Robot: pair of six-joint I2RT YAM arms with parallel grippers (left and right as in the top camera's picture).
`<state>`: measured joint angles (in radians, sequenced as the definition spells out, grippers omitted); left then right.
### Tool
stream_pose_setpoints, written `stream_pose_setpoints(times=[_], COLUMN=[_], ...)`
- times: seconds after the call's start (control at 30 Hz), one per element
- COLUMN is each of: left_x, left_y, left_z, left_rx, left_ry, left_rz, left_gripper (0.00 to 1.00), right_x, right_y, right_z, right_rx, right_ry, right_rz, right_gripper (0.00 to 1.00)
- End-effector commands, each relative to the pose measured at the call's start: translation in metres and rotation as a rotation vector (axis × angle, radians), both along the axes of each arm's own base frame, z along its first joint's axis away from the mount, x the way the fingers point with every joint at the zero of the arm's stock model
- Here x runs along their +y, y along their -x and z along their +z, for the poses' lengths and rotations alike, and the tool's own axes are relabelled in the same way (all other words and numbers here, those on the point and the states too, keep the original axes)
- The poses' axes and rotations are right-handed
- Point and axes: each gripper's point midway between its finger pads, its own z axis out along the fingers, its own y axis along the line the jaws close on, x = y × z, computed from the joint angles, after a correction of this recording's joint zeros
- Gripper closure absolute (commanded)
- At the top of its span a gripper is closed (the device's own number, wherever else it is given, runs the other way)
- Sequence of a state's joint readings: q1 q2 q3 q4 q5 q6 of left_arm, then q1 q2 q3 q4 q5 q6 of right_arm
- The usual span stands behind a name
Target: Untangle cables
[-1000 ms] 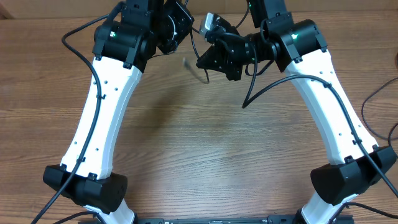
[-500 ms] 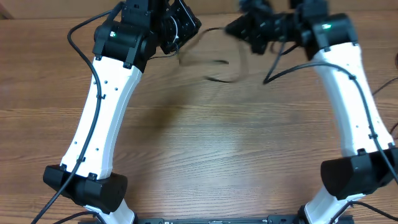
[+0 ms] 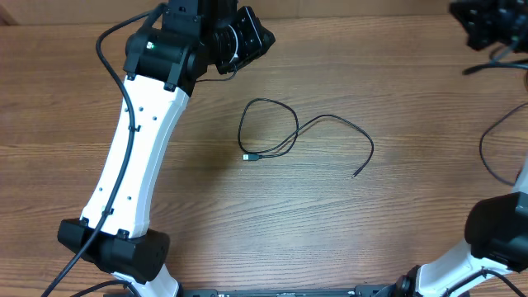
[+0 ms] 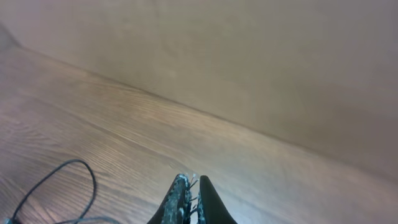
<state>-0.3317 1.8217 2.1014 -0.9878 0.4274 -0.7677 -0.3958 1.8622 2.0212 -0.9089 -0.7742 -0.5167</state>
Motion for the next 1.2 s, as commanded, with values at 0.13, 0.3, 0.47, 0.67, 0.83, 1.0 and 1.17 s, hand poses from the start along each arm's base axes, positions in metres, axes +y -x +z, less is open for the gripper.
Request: stream_pose_setpoints(times=[0.13, 0.3, 0.47, 0.67, 0.83, 1.0, 1.17], left_x=[0.003, 0.015, -0.021, -0.047, -0.059, -0.069, -0.082], left_y=[0.01, 0.019, 0.023, 0.02, 0.028, 0.039, 0.048], left_z=[-0.019, -0.074, -0.135, -0.207, -0.262, -0.3, -0.32], left_rx=[-0.151, -0.076, -0.063, 0.025, 0.091, 0.147, 0.156], left_ry=[-0.297, -0.592, -0.702, -0.715, -0.758, -0.784, -0.787], left_rz=[-0.183, -0.22, -0.418, -0.51, -0.633, -0.702, -0.754], left_gripper=[0.7, 0.66, 0.65, 0.66, 0.65, 0.65, 0.64], right_x=[0.011, 0.031, 0.047, 0.053, 0.055, 0.061, 0.066], right_y=[0.007, 0.013, 0.021, 0.026, 0.029, 0.036, 0.039], right_z=[0.008, 0.017, 0.026, 0.03, 0.034, 0.043, 0.047], right_rx=[-0.007, -0.022, -0.024, -0.014, -0.018, -0.038, -0.044], right_ry=[-0.081, -0.157, -0.237, -0.282, -0.293, -0.312, -0.308], right_rz=[0.063, 0.147, 0.226, 0.251, 0.266, 0.3, 0.311], right_gripper=[0.54, 0.38, 0.32, 0.27, 0.27, 0.26, 0.25])
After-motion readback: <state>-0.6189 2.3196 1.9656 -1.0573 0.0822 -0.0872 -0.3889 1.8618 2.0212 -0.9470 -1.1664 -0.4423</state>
